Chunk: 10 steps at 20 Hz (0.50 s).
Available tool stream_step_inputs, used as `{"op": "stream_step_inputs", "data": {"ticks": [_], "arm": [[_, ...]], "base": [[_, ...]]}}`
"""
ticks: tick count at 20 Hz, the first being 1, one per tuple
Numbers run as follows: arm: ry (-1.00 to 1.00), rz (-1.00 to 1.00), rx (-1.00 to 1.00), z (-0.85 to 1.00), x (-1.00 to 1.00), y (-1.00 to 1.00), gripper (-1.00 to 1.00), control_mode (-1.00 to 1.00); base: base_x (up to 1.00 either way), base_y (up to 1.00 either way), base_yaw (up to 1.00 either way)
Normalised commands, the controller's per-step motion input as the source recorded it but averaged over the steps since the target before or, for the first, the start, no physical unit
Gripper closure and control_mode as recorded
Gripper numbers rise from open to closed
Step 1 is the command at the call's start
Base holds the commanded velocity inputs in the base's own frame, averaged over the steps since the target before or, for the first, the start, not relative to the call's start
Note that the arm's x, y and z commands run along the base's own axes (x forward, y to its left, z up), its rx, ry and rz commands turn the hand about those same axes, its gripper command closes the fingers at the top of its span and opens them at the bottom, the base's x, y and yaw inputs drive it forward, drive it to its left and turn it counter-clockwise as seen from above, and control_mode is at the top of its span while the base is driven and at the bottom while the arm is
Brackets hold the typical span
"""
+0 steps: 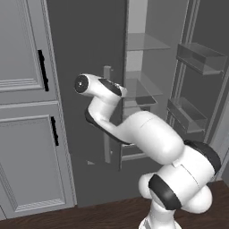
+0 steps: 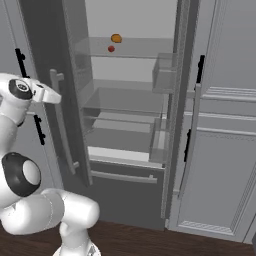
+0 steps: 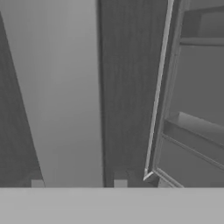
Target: Take the strawberry from the fridge and place it on top of the pancake, located on the dining counter.
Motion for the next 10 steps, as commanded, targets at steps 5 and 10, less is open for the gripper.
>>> {"op": "stream_step_inputs", "data": {"ticks": [5,10], "arm": [[0.08,-0.21,0.01,-0.02,-0.41,0.22,1.0,-1.0],[0.0,-0.22,0.0,-0.01,-0.41,0.26,-1.0,-1.0]], "base": [[0.0,0.0,0.0],[0.0,0.0,0.0]]}}
